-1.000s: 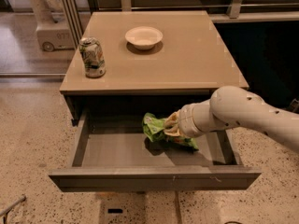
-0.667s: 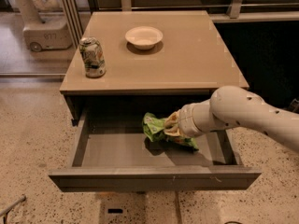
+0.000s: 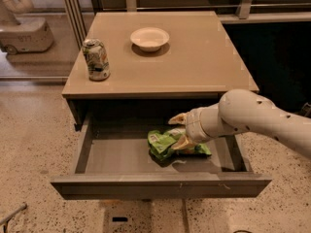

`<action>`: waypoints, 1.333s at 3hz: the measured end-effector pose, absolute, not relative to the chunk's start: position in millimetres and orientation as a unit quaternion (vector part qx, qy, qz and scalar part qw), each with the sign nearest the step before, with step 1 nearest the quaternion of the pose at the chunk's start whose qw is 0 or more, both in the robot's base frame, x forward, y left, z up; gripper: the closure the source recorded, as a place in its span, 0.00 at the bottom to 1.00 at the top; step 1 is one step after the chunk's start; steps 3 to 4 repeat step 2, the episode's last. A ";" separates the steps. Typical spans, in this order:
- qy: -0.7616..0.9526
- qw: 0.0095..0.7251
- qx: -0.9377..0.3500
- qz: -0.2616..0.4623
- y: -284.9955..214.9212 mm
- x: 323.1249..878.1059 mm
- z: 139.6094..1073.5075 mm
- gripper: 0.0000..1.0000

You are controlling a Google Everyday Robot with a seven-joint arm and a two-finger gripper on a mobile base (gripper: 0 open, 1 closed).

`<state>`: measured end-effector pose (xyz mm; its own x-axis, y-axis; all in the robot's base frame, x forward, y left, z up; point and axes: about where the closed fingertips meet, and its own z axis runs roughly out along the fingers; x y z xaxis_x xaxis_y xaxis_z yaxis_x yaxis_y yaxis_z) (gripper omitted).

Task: Place green rice chip bag into top drawer

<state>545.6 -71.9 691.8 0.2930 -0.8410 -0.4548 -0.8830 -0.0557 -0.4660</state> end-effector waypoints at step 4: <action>0.594 0.346 -0.726 0.030 -71.8 545.6 691.8 0.00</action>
Offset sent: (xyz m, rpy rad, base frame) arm 0.0000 0.0000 0.0000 0.0000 0.0000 0.0000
